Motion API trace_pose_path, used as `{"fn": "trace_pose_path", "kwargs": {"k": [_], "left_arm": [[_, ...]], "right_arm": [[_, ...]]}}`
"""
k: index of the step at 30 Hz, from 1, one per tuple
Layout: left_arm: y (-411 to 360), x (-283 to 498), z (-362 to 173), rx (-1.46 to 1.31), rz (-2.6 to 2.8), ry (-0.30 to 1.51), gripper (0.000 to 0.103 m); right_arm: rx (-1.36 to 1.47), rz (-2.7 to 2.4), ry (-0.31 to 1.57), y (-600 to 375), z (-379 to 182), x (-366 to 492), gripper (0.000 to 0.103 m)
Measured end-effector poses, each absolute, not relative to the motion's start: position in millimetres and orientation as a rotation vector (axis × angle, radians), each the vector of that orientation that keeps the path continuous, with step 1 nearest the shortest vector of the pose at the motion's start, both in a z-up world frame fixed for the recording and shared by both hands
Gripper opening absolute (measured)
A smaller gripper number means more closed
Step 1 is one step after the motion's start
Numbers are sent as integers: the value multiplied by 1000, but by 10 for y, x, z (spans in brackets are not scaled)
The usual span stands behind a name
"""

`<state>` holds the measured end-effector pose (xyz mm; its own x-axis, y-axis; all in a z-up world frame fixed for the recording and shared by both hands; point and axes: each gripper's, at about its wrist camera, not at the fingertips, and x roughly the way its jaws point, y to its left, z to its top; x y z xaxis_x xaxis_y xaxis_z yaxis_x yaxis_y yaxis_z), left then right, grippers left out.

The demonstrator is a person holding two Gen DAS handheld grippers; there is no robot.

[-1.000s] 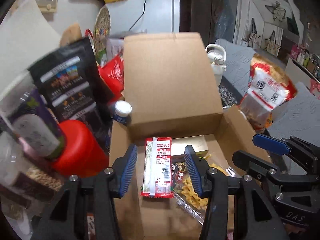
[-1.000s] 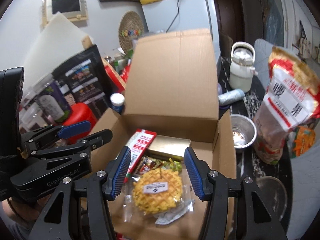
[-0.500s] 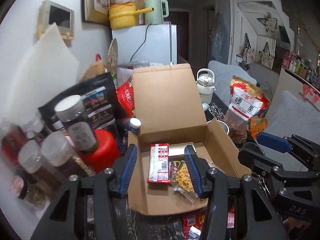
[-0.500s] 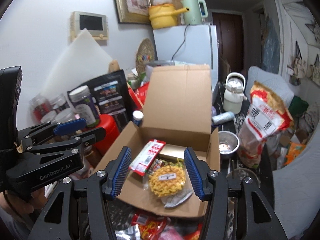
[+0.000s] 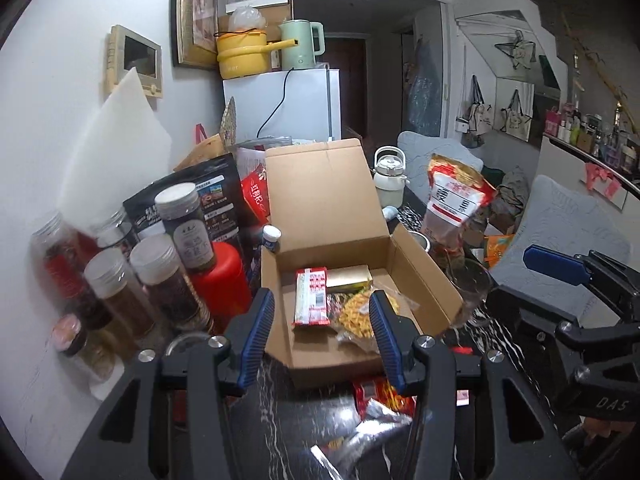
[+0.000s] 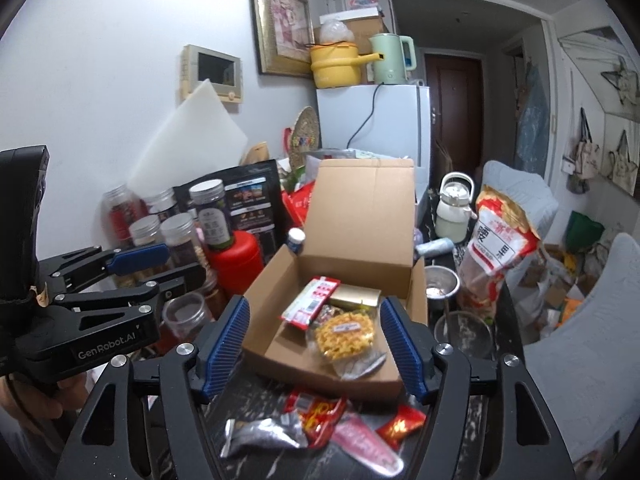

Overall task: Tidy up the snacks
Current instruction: 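Move both open tools back toward the remaining snacks on the counter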

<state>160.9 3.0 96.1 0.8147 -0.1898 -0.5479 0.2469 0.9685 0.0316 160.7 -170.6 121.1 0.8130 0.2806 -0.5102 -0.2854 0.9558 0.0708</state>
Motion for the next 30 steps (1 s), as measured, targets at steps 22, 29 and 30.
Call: {"fn": "trace_pose_path", "kwargs": {"k": [22,29,30], "left_arm": [[357,950,426,75,-250,641,78],[422,989,55,47,-290,736,78],[415,992,15,49,-293,749,78]], "right_arm": [[38,311,628,-1469,630,960,79],[68,309,666,-1463,327,921,79],[72,307,670,-1465,284,917,79]]}}
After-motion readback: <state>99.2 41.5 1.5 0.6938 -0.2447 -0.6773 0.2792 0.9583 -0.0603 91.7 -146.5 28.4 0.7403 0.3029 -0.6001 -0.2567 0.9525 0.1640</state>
